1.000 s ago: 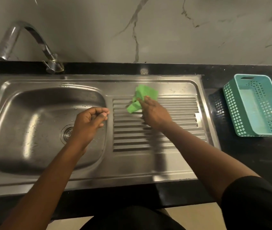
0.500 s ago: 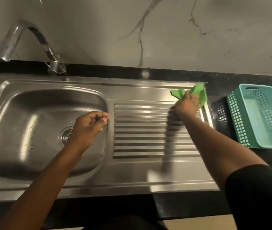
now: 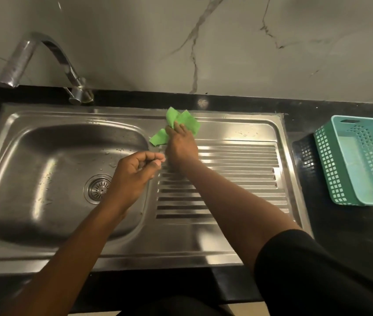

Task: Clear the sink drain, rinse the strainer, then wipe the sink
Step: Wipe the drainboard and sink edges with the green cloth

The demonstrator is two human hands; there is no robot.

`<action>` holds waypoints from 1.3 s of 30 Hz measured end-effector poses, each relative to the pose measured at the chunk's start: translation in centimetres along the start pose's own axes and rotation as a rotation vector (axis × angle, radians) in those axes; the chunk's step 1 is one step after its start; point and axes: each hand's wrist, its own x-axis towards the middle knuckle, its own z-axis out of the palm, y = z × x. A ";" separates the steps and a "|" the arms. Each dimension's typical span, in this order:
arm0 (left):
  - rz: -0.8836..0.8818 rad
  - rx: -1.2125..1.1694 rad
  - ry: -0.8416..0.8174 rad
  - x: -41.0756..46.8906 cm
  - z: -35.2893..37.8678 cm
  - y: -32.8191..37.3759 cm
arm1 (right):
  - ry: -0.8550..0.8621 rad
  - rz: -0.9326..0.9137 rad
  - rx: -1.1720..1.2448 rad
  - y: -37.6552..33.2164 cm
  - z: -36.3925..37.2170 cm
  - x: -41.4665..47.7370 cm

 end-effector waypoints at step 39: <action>-0.064 0.059 0.017 -0.3 -3.4 -1.7 | 0.067 -0.034 -0.069 -4.5 -0.2 4.0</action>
